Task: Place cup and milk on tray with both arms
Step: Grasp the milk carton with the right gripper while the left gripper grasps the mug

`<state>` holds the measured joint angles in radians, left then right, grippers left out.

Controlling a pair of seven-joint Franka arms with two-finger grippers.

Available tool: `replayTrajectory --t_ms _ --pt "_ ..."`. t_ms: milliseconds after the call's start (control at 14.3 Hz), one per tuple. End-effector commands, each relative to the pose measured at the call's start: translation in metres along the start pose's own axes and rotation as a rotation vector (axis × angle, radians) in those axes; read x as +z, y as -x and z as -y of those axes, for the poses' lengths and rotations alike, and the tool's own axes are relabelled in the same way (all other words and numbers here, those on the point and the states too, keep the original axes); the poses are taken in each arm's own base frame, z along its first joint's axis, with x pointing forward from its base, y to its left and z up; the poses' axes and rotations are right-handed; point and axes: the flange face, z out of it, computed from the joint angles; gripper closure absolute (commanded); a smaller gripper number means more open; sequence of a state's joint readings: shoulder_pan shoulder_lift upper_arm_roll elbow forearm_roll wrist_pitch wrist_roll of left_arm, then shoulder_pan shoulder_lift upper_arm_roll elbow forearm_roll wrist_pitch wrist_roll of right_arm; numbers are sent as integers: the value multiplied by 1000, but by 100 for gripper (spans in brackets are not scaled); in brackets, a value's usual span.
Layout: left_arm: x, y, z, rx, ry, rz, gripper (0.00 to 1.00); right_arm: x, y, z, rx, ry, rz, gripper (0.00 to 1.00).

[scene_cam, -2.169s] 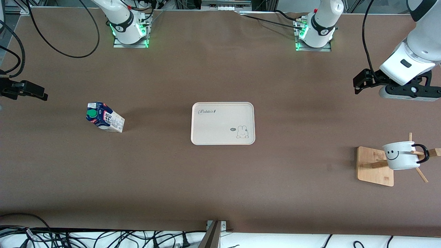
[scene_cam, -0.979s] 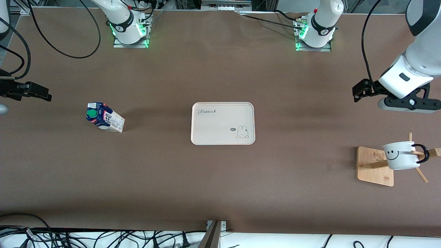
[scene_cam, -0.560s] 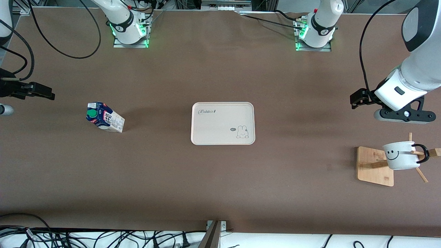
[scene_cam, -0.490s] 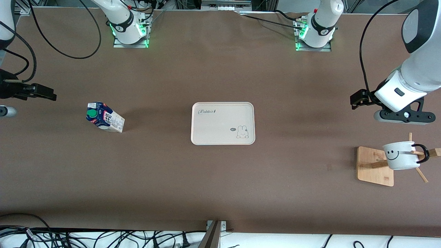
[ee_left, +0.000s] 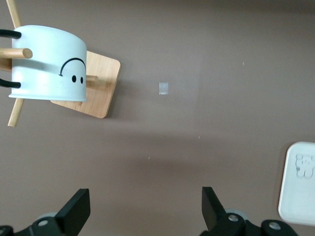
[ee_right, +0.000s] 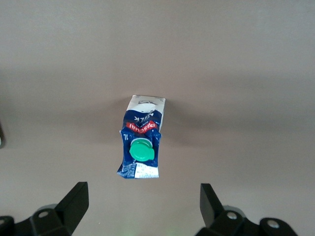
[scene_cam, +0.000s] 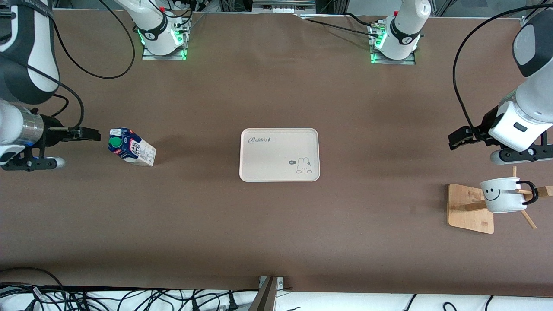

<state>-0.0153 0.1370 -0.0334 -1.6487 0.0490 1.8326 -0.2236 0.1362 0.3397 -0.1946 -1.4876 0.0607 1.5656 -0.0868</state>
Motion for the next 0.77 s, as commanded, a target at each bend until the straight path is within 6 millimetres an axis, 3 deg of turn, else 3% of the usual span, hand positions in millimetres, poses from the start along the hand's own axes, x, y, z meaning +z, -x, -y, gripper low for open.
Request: replayTrajectory --t_ms 0,140,280,420,560,700 --pt "12 30 26 -94 14 -120 0 15 -8 5 8 -58 10 0" --pt "26 36 34 -107 36 -216 0 31 -15 2 22 -102 33 0" --pt "43 31 57 -146 54 -316 0 35 -16 4 19 -102 42 0" --pt "69 31 87 -205 65 -362 0 46 -20 8 15 -98 64 0" --pt "97 23 104 -241 74 -413 0 57 -24 10 8 -86 82 0" --pt "107 17 109 -302 123 -402 0 72 -23 13 3 -84 102 0"
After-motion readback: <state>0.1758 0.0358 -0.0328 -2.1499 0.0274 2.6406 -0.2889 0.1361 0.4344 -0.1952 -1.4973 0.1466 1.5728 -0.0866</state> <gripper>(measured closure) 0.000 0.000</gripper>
